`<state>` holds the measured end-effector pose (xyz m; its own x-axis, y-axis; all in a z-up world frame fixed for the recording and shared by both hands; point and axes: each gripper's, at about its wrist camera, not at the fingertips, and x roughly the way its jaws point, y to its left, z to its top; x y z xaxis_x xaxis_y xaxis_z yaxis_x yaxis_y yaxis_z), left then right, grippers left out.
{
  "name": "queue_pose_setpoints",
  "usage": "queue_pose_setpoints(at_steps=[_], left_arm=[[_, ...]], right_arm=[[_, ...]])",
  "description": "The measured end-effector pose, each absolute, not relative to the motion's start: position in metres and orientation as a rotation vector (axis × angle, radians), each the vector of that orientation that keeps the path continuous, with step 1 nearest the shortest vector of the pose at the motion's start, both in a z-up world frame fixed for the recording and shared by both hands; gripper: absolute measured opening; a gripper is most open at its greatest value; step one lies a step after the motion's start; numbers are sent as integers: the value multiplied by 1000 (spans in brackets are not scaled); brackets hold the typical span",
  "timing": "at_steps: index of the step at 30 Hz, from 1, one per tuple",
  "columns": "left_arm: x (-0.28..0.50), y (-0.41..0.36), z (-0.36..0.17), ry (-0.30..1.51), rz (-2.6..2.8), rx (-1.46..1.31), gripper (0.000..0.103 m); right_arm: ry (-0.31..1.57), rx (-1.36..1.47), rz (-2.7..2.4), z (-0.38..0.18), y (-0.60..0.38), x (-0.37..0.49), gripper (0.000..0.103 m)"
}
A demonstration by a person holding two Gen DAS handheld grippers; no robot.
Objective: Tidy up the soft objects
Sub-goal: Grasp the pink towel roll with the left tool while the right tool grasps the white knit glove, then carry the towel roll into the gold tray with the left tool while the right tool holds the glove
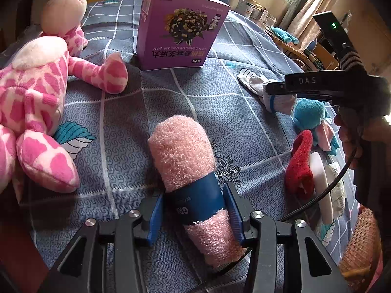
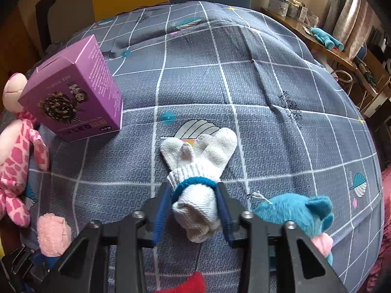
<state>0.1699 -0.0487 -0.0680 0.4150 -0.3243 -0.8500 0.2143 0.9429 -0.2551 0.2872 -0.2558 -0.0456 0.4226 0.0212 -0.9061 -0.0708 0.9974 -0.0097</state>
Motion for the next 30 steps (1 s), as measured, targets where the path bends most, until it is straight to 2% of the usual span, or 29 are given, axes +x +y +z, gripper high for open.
queue_pose_setpoints(at_steps=[4, 10, 12, 16, 21, 30], left_arm=[[170, -50, -69, 1089, -335, -124, 49], [170, -49, -69, 1086, -323, -150, 49], [170, -47, -68, 1085, -316, -166, 46], [162, -45, -59, 1065, -280, -139, 41], [139, -32, -36, 992, -235, -83, 41], [100, -4, 3, 895, -187, -80, 41]], right_arm=[[1104, -91, 89, -34, -251, 274, 27], [997, -54, 170, -1, -242, 230, 27], [987, -10, 229, 4, -238, 216, 27], [1018, -10, 311, -12, -213, 196, 27], [1083, -46, 337, -49, -195, 185, 28], [1072, 20, 351, -56, -207, 186, 29]])
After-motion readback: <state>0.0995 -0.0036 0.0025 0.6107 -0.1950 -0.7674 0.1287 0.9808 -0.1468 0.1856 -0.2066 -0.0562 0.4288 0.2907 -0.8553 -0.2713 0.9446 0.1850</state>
